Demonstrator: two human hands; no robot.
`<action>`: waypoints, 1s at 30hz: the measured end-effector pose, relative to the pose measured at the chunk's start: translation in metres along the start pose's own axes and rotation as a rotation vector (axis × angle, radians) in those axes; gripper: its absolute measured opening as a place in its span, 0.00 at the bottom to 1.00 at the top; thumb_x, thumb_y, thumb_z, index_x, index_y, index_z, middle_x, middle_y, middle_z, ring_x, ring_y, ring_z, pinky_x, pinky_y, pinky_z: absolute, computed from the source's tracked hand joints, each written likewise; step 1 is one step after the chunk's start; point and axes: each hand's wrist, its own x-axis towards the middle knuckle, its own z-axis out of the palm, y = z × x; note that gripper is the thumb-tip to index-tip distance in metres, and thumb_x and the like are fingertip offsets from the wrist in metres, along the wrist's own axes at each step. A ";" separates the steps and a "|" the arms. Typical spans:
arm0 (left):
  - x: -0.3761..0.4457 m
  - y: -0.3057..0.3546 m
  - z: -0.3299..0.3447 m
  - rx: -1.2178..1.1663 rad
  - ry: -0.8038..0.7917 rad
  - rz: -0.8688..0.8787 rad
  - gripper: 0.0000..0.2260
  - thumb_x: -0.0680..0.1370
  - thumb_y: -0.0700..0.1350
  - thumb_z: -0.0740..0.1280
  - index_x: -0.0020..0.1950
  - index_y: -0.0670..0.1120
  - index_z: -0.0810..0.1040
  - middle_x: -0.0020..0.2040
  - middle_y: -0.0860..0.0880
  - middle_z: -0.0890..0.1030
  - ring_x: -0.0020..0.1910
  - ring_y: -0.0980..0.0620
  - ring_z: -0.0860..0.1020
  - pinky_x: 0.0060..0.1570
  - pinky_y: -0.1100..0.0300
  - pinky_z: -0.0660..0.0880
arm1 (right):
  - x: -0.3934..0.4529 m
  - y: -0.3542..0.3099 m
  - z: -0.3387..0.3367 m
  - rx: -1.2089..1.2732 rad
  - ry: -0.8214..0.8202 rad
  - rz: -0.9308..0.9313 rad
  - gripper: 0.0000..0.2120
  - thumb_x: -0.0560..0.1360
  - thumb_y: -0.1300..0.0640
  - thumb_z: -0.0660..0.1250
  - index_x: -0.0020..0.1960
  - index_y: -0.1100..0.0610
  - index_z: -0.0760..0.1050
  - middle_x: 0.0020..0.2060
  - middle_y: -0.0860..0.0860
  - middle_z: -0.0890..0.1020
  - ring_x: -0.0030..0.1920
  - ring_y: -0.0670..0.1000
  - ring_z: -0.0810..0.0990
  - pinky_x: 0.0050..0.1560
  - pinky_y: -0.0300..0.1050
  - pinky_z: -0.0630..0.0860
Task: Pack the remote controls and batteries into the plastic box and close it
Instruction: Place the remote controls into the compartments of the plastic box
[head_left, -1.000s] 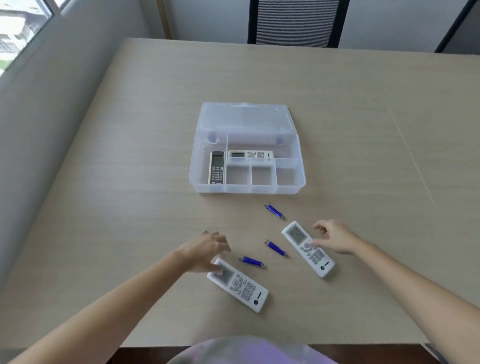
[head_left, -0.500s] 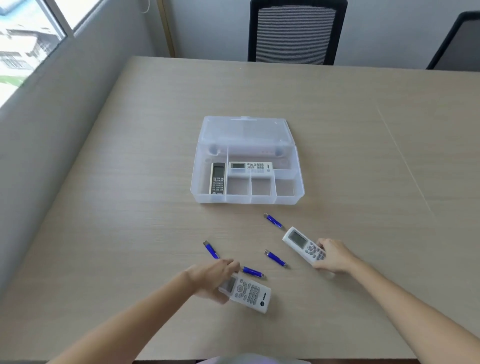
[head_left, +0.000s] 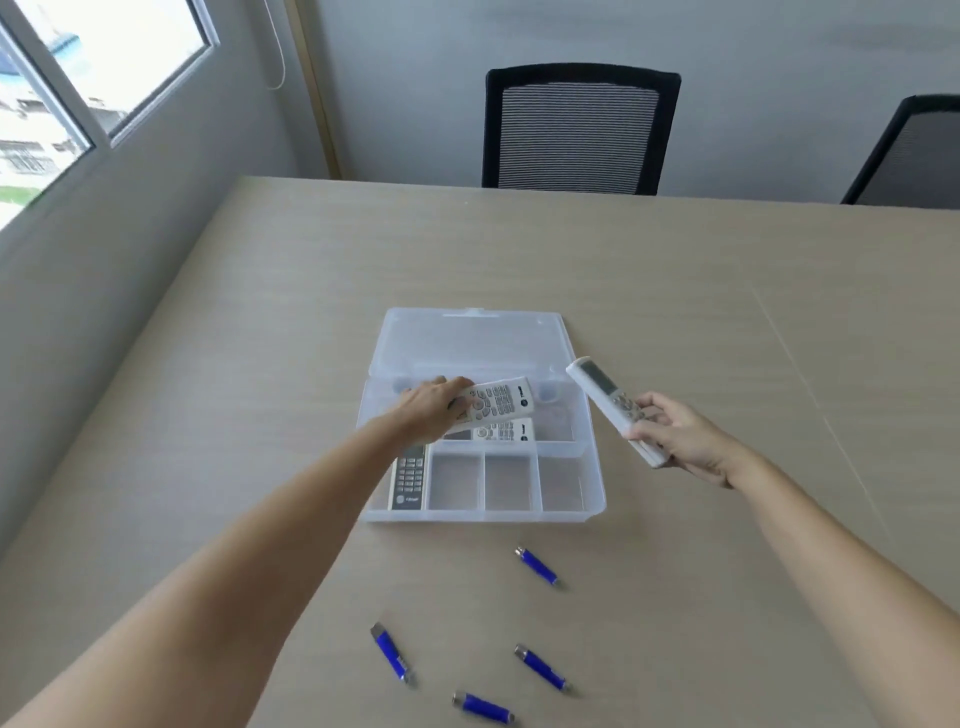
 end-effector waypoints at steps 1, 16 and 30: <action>0.014 -0.001 0.004 0.063 -0.017 -0.001 0.16 0.82 0.51 0.52 0.68 0.51 0.69 0.59 0.40 0.76 0.60 0.40 0.74 0.59 0.47 0.68 | 0.010 -0.006 0.002 -0.027 -0.006 -0.012 0.21 0.67 0.56 0.72 0.58 0.53 0.72 0.47 0.53 0.78 0.44 0.49 0.77 0.38 0.42 0.74; 0.029 -0.022 0.040 0.195 0.082 0.024 0.14 0.79 0.46 0.60 0.63 0.55 0.75 0.63 0.48 0.72 0.65 0.46 0.68 0.69 0.38 0.51 | 0.097 -0.020 0.033 -0.284 -0.024 -0.124 0.22 0.66 0.60 0.75 0.57 0.56 0.73 0.48 0.54 0.80 0.43 0.51 0.78 0.45 0.44 0.73; -0.046 -0.090 0.051 -0.319 0.389 -0.543 0.18 0.83 0.49 0.47 0.73 0.49 0.61 0.66 0.43 0.76 0.64 0.41 0.73 0.68 0.39 0.58 | 0.135 -0.002 0.127 -0.615 -0.088 -0.192 0.19 0.76 0.45 0.63 0.67 0.41 0.71 0.60 0.59 0.74 0.67 0.55 0.65 0.70 0.51 0.62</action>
